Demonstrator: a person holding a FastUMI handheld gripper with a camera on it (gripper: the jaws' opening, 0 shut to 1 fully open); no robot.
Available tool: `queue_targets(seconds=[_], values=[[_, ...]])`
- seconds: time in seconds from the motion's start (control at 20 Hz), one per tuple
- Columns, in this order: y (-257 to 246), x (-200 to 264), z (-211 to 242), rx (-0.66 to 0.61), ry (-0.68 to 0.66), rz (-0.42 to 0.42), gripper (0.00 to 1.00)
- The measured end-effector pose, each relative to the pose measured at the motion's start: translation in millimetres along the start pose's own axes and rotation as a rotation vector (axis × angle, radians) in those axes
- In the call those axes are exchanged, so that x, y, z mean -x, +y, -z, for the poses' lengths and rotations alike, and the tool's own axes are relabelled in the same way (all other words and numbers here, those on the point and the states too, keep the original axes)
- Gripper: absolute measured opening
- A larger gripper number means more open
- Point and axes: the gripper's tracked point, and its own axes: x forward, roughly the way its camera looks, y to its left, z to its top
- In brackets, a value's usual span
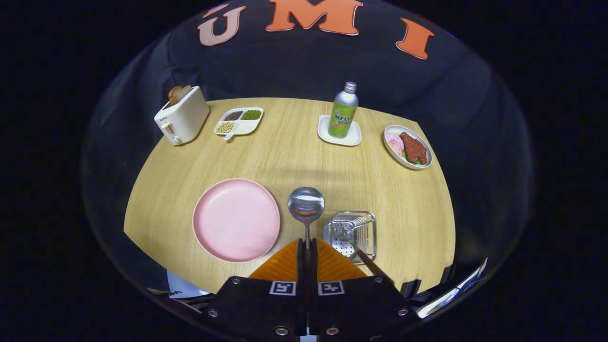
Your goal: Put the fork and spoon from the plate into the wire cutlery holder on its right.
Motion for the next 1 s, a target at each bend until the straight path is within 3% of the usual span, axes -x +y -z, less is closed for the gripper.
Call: queue_targets(seconds=[0.4,1.0], values=[[-41.5,-2.2,22.0,0.112,0.177,0.007,0.03],[-56.5,-23.1,35.4,0.272,0.377,-0.012,0.03]])
